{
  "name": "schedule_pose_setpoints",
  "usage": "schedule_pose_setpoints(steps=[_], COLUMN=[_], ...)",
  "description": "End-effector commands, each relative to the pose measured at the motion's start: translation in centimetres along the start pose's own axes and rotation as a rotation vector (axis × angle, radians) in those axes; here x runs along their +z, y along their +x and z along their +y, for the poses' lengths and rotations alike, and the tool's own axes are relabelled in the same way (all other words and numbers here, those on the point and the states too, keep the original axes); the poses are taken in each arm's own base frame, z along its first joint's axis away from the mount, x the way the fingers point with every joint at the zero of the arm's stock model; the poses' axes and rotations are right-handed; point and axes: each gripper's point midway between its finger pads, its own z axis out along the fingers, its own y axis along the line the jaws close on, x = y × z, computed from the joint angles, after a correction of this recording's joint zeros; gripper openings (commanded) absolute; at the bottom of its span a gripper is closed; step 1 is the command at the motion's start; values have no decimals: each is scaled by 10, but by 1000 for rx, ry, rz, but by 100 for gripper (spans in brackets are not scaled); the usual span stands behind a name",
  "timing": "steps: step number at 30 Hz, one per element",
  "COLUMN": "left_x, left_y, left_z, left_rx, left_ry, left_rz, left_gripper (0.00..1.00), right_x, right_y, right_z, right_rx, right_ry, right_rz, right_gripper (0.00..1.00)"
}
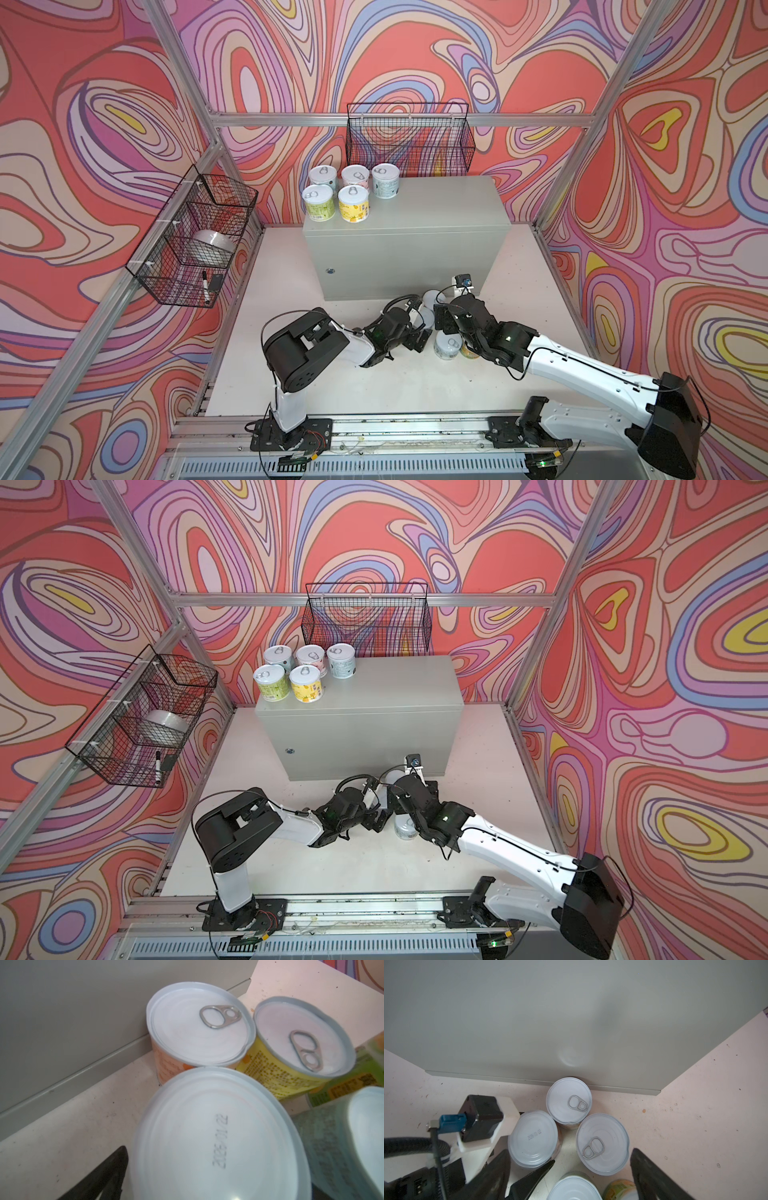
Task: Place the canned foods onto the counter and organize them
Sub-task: 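Close the left gripper around a pink can in the cluster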
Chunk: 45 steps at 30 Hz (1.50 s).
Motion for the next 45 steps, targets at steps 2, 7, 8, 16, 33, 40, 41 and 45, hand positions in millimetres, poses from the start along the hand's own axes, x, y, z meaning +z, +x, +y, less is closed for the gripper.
schedule_pose_setpoints(steps=[2,7,8,16,33,40,41,45], left_x=[7,18,20,26,15,3,0,-15], left_y=[-20,-22,-22,-19,-14,-16,-19,-29], left_z=[3,4,3,7,3,1,1,1], left_rx=[-14,-18,-18,-15,34,35,33,34], left_ry=[-29,-41,-39,-64,-43,-38,-37,-43], left_rz=[-74,-73,-75,-54,0,31,35,38], left_gripper=[100,100,100,95,32,0,0,0], right_x=[-2,-1,-1,-3,-2,-4,-4,-7], right_y=[-7,-6,-6,-4,0,-5,-6,-10], right_z=[1,1,1,-3,-7,-9,-10,-11], right_rx=[17,4,4,9,13,18,22,46], right_ry=[6,11,12,19,26,40,41,34], right_rz=[-19,-15,-13,-20,-27,-48,-53,-78], right_gripper=[93,93,93,93,92,92,92,92])
